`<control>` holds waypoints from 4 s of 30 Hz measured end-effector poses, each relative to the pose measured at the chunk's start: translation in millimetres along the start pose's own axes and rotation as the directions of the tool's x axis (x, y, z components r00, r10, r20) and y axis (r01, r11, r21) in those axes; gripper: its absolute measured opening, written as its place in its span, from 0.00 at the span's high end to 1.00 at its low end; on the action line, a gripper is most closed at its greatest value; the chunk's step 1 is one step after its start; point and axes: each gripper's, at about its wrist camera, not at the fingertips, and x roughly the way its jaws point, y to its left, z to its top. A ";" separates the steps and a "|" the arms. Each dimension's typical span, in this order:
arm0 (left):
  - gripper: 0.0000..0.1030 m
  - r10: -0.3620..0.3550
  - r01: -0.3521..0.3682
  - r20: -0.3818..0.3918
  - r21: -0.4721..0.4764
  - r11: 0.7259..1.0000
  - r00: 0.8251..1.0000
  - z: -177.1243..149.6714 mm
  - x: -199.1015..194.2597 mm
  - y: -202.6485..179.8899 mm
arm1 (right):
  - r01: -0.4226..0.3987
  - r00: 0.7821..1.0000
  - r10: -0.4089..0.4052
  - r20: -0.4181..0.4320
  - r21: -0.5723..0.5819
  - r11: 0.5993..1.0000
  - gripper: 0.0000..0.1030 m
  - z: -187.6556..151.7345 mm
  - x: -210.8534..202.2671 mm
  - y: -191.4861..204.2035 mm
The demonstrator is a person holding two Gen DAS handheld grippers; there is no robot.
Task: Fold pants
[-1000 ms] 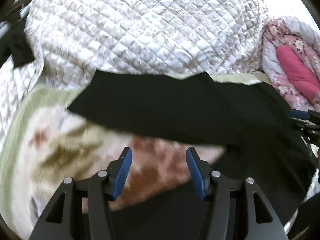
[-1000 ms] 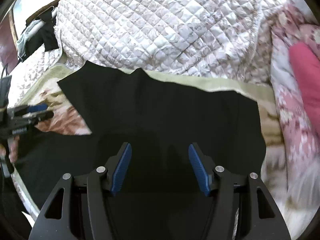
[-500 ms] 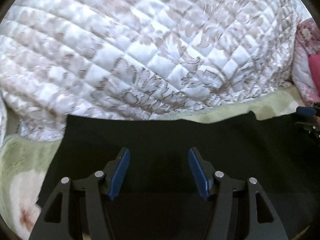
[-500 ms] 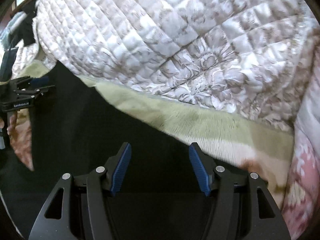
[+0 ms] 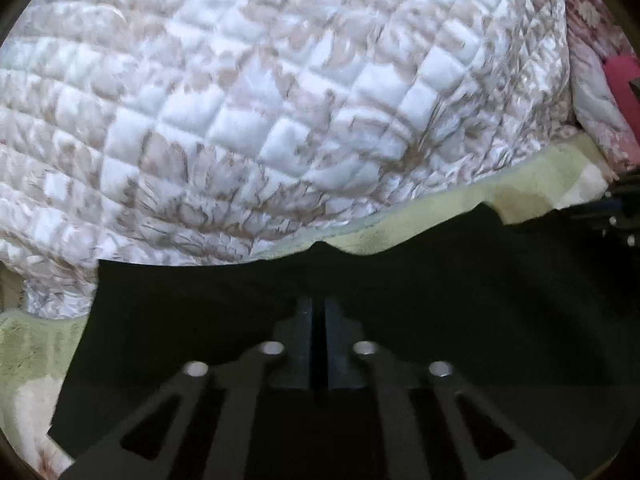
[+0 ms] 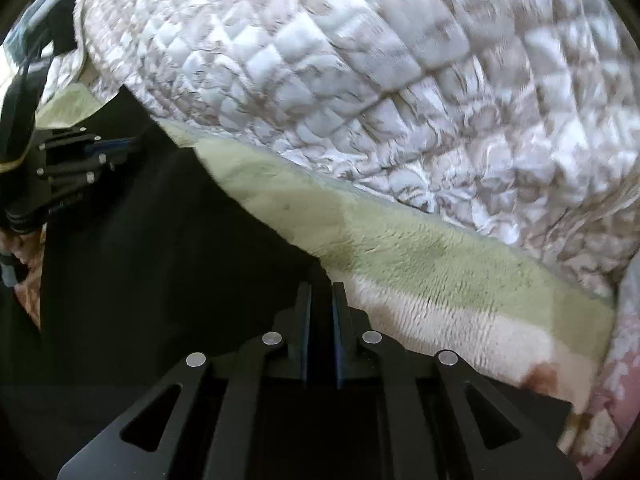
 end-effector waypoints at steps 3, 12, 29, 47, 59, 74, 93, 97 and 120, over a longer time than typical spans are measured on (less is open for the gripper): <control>0.96 -0.005 0.008 0.043 -0.061 0.998 0.999 -0.4 -31.3 11.0 | 0.002 0.997 -0.002 0.079 0.008 1.000 0.92 -3.3 -42.6 7.9; 0.96 -0.070 0.118 0.215 -0.218 0.969 0.974 -67.2 -186.3 30.1 | -0.074 0.961 0.053 0.271 0.067 0.995 0.92 -90.0 -183.4 63.7; 0.92 -0.154 0.149 0.013 -0.356 0.923 0.988 -240.4 -246.8 -3.7 | -0.149 0.987 0.110 0.119 0.395 0.906 0.60 -241.1 -179.5 116.2; 0.89 0.017 -0.024 -0.044 -0.175 0.984 0.999 -162.0 -154.3 -32.2 | -0.088 0.978 -0.035 0.206 0.560 0.824 0.54 -242.4 -169.7 73.6; 0.95 0.155 -0.064 0.143 -0.499 0.864 0.978 -224.6 -265.5 36.3 | -0.115 0.974 -0.010 0.226 0.529 0.841 0.54 -238.3 -171.8 84.7; 0.56 -0.036 0.080 0.073 -0.781 0.620 0.997 -294.0 -236.5 89.9 | -0.089 0.975 -0.034 0.218 0.528 0.845 0.54 -244.8 -175.4 89.9; 0.95 0.185 -0.117 0.016 -0.719 0.685 0.983 -285.4 -259.8 88.5 | -0.099 0.964 -0.105 0.245 0.695 0.712 0.54 -294.6 -202.1 82.5; 0.95 0.160 -0.122 -0.019 -0.734 0.669 0.987 -291.8 -251.3 89.5 | -0.090 0.968 -0.117 0.223 0.740 0.666 0.54 -303.8 -200.6 75.5; 0.96 0.140 -0.089 0.012 -0.720 0.689 0.990 -284.0 -249.1 92.9 | -0.104 0.947 -0.208 0.244 0.848 0.520 0.91 -295.6 -202.6 25.4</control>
